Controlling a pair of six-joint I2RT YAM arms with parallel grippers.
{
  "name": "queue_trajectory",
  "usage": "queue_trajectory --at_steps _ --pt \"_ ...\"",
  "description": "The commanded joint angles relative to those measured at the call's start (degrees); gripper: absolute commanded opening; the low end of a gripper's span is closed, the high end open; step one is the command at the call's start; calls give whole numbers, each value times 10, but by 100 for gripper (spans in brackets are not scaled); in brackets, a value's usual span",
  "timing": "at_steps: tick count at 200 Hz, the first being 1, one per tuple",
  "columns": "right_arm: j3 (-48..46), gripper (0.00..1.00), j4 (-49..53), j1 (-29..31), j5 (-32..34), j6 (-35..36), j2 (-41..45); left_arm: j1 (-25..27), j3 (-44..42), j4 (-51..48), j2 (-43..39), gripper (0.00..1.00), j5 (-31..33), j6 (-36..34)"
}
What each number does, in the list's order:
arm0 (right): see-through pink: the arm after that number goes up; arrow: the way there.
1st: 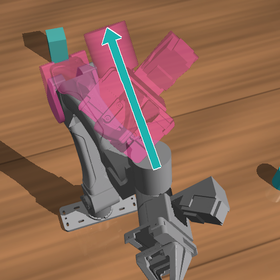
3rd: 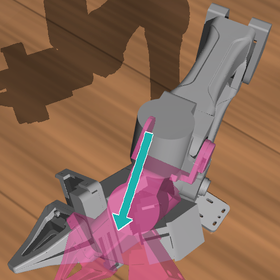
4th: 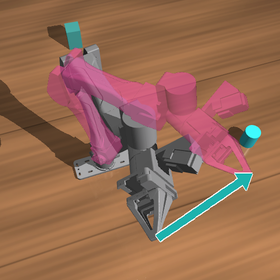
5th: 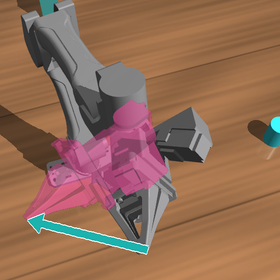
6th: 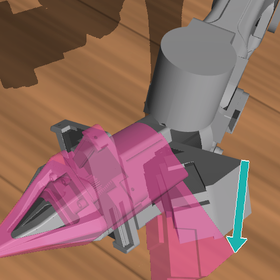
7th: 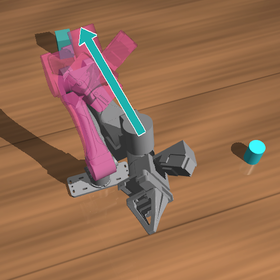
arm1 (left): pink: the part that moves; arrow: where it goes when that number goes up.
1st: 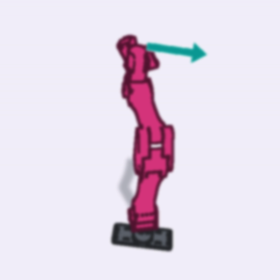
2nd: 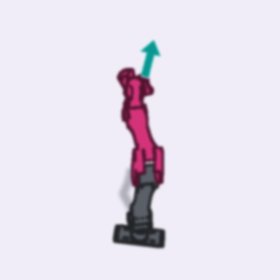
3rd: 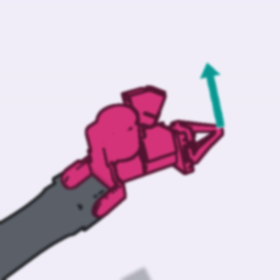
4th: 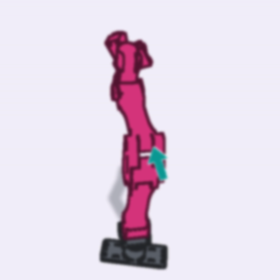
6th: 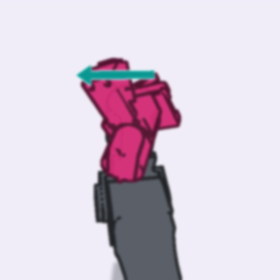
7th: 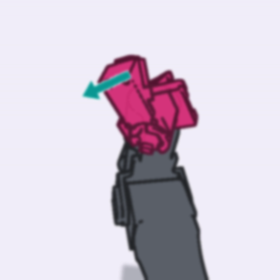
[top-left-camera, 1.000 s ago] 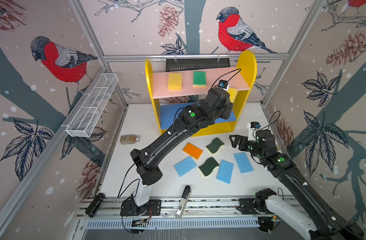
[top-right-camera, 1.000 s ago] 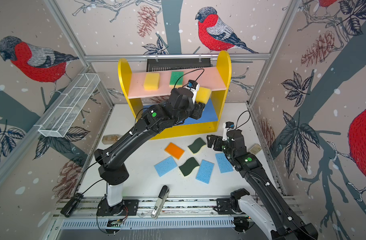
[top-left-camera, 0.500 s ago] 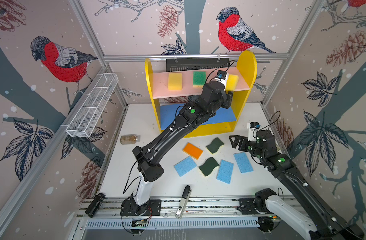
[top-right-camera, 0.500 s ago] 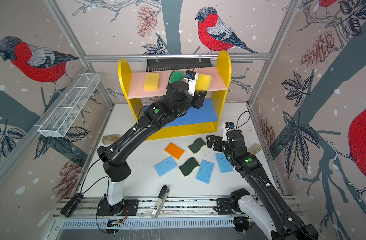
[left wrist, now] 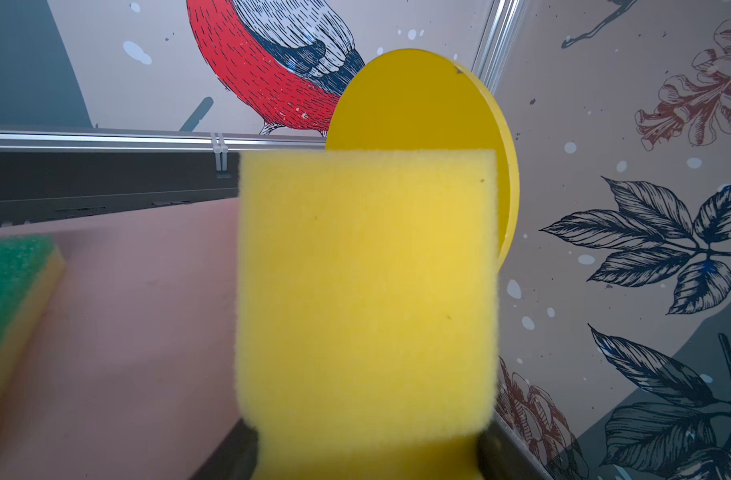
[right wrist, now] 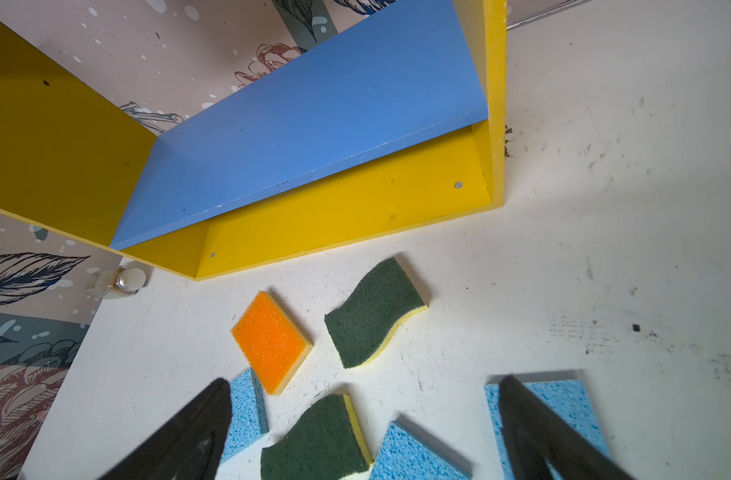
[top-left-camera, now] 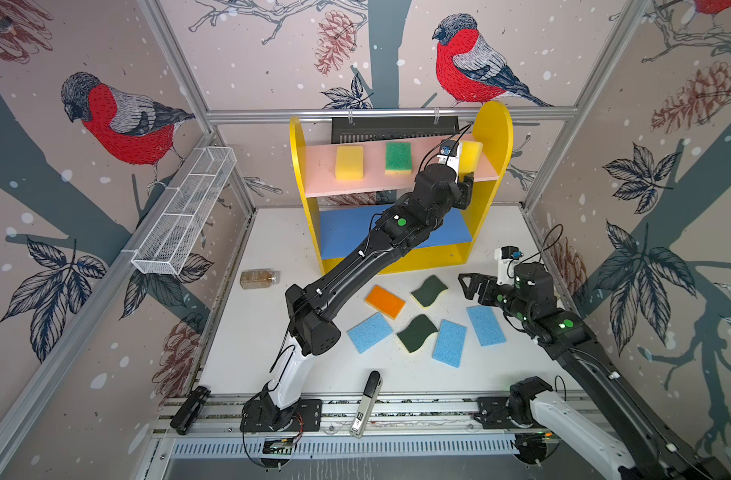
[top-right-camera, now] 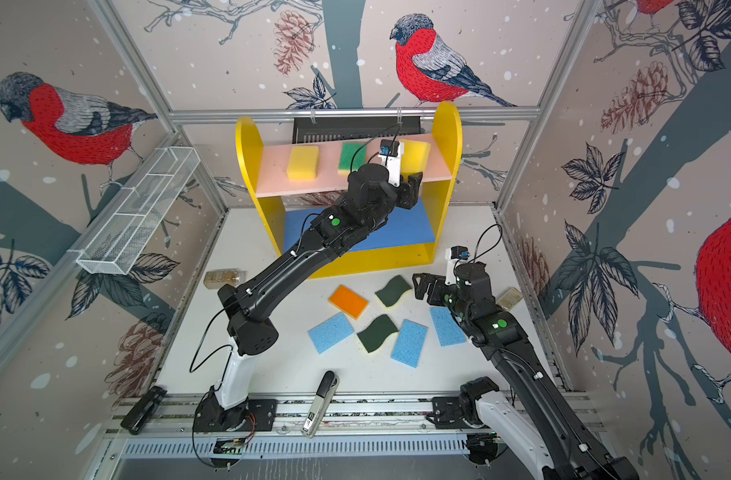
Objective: Place and organize the cleaning sponges onto the shelf
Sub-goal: 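Lower the yellow sponge onto the pink shelf beside the green sponge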
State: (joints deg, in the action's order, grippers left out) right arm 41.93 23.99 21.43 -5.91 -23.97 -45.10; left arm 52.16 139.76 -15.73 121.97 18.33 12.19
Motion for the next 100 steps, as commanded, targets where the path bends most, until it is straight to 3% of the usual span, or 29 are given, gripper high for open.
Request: queue_trajectory --at_steps 1,100 --pt "-1 100 0 0 -8 -5 1 0 7 59 13 60 26 1" --pt "-12 99 -10 1 -19 -5 -1 0 15 105 47 60 132 -4"
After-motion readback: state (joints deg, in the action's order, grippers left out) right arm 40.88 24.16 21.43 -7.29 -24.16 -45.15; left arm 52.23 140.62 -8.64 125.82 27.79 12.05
